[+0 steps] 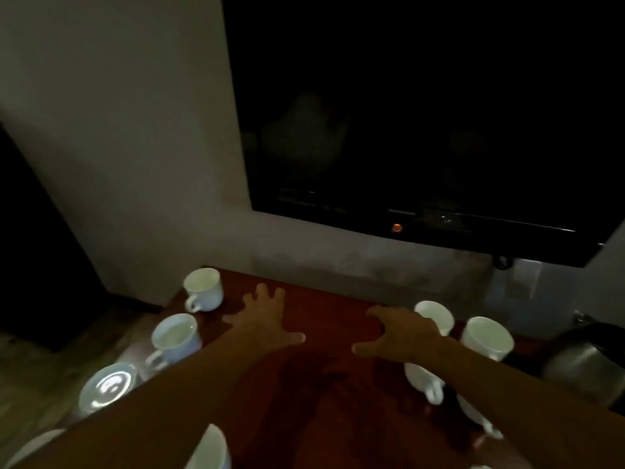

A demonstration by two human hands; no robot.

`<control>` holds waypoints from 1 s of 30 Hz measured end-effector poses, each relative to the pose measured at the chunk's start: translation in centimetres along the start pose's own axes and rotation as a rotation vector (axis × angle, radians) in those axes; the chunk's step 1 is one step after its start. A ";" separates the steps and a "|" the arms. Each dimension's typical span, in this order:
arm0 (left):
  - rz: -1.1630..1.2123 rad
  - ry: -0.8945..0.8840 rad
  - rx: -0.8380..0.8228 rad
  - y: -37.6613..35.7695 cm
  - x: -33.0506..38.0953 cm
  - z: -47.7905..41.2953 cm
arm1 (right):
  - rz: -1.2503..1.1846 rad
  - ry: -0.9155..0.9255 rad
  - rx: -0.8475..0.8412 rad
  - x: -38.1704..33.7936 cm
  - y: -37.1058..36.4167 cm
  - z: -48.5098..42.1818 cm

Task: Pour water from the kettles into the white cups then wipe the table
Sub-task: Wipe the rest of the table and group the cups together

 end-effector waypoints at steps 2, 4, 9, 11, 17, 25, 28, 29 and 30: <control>0.005 0.053 0.063 1.8 -5.3 0.3 | 0.013 0.056 0.009 -4.7 0.0 -1.0; 0.039 0.104 0.087 2.9 -10.0 0.6 | 0.022 0.090 0.014 -9.0 -0.1 -2.0; 0.099 0.132 0.144 4.1 -18.1 0.8 | -0.007 0.155 0.055 -18.1 0.1 -5.2; 0.096 0.123 0.155 3.8 -19.8 0.5 | -0.050 0.157 0.083 -20.9 0.3 -6.7; 0.201 0.141 0.091 2.2 -22.6 -1.7 | -0.117 0.178 0.100 -27.5 0.3 -11.9; 0.280 0.090 -0.025 -0.6 -22.5 -5.1 | -0.156 0.175 0.116 -32.1 -2.5 -19.6; 0.295 0.071 -0.080 -2.0 -22.5 -5.5 | -0.134 0.180 0.121 -33.3 -2.9 -21.1; 0.288 0.075 -0.090 -2.3 -22.7 -5.6 | -0.136 0.173 0.123 -33.8 -2.8 -21.2; 0.288 0.074 -0.085 -2.4 -22.7 -5.8 | -0.138 0.161 0.125 -34.1 -2.8 -21.5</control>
Point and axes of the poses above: each hand's wrist, its own z-axis away from the middle knuckle, its own y-axis out of the back of the hand, x = y × z, the point moved 10 cm from there along -z, towards the middle knuckle, and after that the axes turned 6 degrees about z, right-handed, at the moved point
